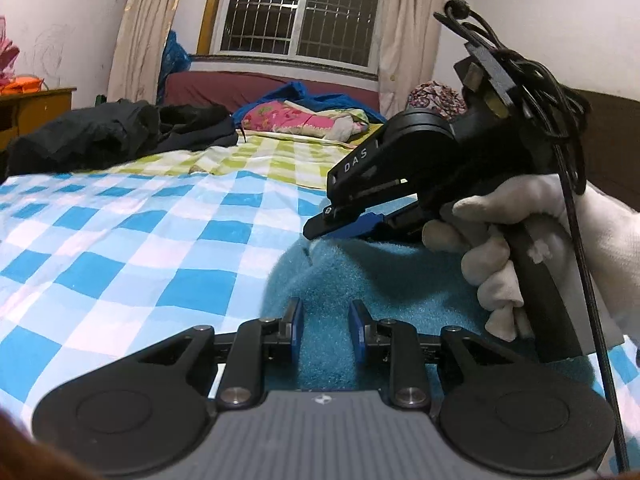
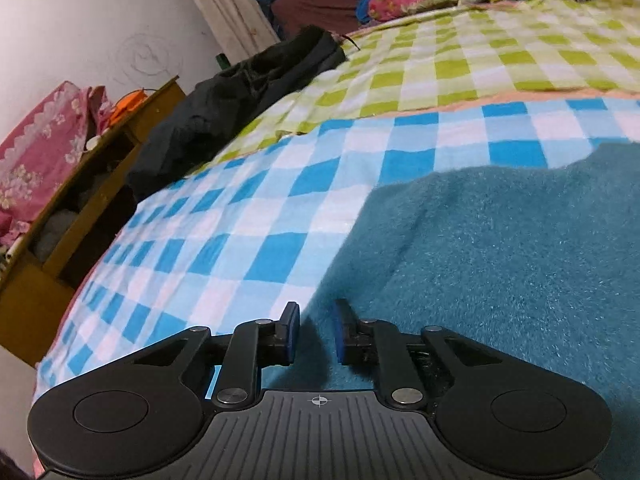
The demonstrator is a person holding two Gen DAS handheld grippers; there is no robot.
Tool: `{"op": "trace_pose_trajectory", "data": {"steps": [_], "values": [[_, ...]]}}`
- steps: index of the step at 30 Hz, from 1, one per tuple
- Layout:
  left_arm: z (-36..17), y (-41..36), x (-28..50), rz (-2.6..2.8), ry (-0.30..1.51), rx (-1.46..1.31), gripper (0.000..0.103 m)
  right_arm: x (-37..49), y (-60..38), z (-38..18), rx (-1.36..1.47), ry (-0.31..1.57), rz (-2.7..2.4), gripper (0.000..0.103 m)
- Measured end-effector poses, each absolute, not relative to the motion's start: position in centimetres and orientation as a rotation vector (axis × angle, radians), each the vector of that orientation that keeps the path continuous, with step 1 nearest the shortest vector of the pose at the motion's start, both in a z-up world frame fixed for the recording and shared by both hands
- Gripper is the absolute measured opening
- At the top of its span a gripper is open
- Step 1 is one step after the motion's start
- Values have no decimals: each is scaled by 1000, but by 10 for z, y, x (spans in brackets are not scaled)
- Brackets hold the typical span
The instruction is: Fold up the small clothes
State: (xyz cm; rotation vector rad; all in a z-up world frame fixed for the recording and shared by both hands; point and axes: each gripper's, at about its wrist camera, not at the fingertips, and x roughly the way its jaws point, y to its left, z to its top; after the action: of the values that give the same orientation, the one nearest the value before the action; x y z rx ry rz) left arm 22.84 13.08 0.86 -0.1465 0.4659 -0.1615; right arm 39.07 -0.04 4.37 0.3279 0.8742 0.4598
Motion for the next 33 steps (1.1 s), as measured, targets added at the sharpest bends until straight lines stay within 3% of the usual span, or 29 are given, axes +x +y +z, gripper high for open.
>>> {"op": "trace_pose_trajectory", "data": {"steps": [4, 6, 9, 11, 13, 15, 22, 27, 33], "values": [[11, 127, 228, -164, 468, -128, 34, 377, -7, 61, 305, 848, 453, 15], [11, 125, 227, -160, 467, -110, 34, 361, -20, 77, 303, 806, 469, 25], [12, 129, 227, -168, 468, -134, 34, 328, -50, 99, 282, 760, 474, 26], [16, 131, 225, -172, 466, -156, 34, 300, -75, 107, 258, 733, 452, 32], [23, 132, 221, -172, 446, -160, 34, 276, -98, 108, 252, 720, 428, 51], [31, 130, 218, -157, 418, -144, 39, 254, -118, 103, 259, 726, 412, 60], [51, 122, 236, -189, 388, -111, 52, 239, -145, 59, 378, 819, 370, 65], [36, 122, 263, -232, 484, -95, 55, 255, -144, 32, 510, 843, 380, 75], [18, 131, 265, -251, 529, -131, 63, 270, -140, 12, 598, 843, 417, 75]]}}
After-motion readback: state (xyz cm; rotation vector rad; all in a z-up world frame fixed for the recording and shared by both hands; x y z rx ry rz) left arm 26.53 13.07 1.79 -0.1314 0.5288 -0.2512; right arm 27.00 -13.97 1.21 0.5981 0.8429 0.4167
